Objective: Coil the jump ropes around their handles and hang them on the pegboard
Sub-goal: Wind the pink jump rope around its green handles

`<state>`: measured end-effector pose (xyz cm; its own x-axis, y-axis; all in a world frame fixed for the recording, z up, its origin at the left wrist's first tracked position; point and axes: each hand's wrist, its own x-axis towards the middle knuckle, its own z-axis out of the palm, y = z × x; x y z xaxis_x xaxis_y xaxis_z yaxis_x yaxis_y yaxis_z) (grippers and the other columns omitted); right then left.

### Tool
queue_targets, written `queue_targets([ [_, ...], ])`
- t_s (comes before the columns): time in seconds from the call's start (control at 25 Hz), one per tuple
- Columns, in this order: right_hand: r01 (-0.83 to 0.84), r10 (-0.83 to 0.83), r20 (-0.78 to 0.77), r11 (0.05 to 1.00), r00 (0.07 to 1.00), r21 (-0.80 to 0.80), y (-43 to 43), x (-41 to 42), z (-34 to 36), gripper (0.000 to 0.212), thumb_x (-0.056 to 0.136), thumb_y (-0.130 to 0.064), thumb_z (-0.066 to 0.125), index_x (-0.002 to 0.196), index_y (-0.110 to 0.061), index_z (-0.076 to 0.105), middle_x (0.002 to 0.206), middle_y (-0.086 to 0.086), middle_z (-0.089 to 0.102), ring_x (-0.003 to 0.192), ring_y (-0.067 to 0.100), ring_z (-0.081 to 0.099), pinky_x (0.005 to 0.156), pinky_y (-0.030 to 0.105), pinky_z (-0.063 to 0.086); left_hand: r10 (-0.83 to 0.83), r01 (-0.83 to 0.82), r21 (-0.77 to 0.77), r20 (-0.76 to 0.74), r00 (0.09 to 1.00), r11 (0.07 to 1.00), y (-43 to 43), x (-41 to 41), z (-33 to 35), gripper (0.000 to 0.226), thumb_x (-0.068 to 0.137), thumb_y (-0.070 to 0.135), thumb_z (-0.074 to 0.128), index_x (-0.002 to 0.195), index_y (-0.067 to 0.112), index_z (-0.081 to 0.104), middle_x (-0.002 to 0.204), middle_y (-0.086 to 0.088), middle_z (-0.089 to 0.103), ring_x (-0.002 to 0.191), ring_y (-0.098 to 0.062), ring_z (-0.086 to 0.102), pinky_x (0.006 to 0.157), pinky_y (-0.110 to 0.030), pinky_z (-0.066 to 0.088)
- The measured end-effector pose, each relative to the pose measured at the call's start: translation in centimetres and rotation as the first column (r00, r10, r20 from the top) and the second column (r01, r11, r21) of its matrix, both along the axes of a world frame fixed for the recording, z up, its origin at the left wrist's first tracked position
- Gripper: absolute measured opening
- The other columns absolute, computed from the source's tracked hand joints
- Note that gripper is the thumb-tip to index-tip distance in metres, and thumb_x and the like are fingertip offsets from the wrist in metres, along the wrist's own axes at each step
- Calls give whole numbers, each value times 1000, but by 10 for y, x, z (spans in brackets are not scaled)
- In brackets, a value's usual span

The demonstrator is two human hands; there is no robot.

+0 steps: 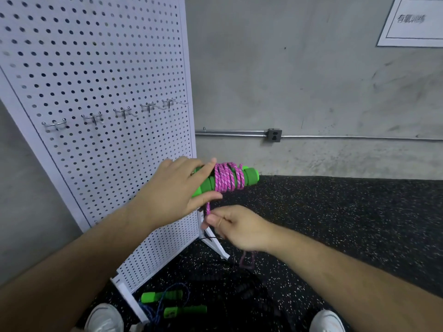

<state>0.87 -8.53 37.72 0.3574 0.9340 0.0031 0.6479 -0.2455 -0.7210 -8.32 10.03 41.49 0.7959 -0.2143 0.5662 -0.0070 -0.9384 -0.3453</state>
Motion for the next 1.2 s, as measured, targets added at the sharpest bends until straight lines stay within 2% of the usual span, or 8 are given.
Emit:
queue_targets([
  [0.16, 72, -82, 126, 994, 989, 86, 9, -21, 7, 32, 107, -35, 40, 97, -22, 68, 68, -14, 54, 59, 3, 52, 59, 23, 43, 78, -76, 23, -91, 993, 997, 23, 7, -7, 83, 98, 70, 20, 145, 9, 51, 111, -9, 66, 96, -27, 62, 78, -44, 51],
  [0.24, 57, -70, 165, 995, 984, 81, 1, -26, 20, 33, 107, -38, 39, 94, -26, 66, 66, -8, 58, 58, 15, 58, 58, 34, 49, 67, -65, 21, -99, 993, 998, 27, 9, -10, 83, 99, 69, 17, 143, 9, 53, 107, -9, 67, 92, -26, 62, 75, -43, 52],
  [0.32, 21, -29, 144, 998, 989, 53, -10, -25, 36, 30, 107, -39, 40, 93, -29, 65, 61, -3, 56, 50, 14, 51, 52, 31, 44, 61, -60, 20, -108, 992, 998, 28, 8, -14, 84, 99, 69, 14, 143, 10, 53, 106, -8, 67, 92, -25, 63, 75, -43, 53],
  [0.44, 34, -42, 105, 997, 994, 70, -26, -21, 60, 28, 106, -36, 43, 94, -28, 67, 61, -7, 52, 50, 8, 44, 51, 28, 38, 95, -101, -21, -188, 978, 995, 28, 6, -14, 91, 96, 72, 1, 151, 14, 45, 116, -6, 65, 101, -23, 61, 82, -43, 52],
  [0.64, 121, -179, 264, 968, 948, 221, -36, -3, 72, 25, 104, -38, 47, 93, -27, 66, 69, -14, 61, 64, 4, 55, 62, 32, 48, 26, -49, -69, -300, 954, 996, 15, -1, -12, 99, 92, 71, -16, 156, 15, 35, 128, -2, 60, 111, -21, 57, 91, -45, 50],
  [0.88, 98, -191, 317, 953, 929, 285, -36, 14, 73, 16, 103, -35, 52, 91, -37, 62, 75, -18, 63, 72, 0, 58, 66, 30, 49, -170, 155, -82, -239, 956, 984, 0, 0, -17, 71, 102, 68, 16, 136, 14, 49, 102, -1, 63, 88, -21, 59, 72, -45, 55],
  [1.0, 78, -167, 324, 959, 931, 273, -32, 14, 71, 14, 102, -35, 53, 93, -37, 64, 80, -20, 65, 78, -1, 61, 72, 30, 51, -136, 125, -60, -257, 957, 990, -9, -2, -17, 80, 92, 81, 28, 123, 14, 60, 93, 0, 61, 83, -20, 57, 72, -41, 54],
  [1.2, 60, -142, 326, 966, 935, 250, -29, 9, 70, 17, 102, -37, 54, 94, -30, 68, 74, -15, 65, 71, 3, 60, 71, 35, 52, -109, 100, -49, -265, 958, 994, -13, -3, -17, 58, 91, 66, 40, 97, 17, 68, 83, 3, 57, 76, -17, 53, 69, -42, 52],
])
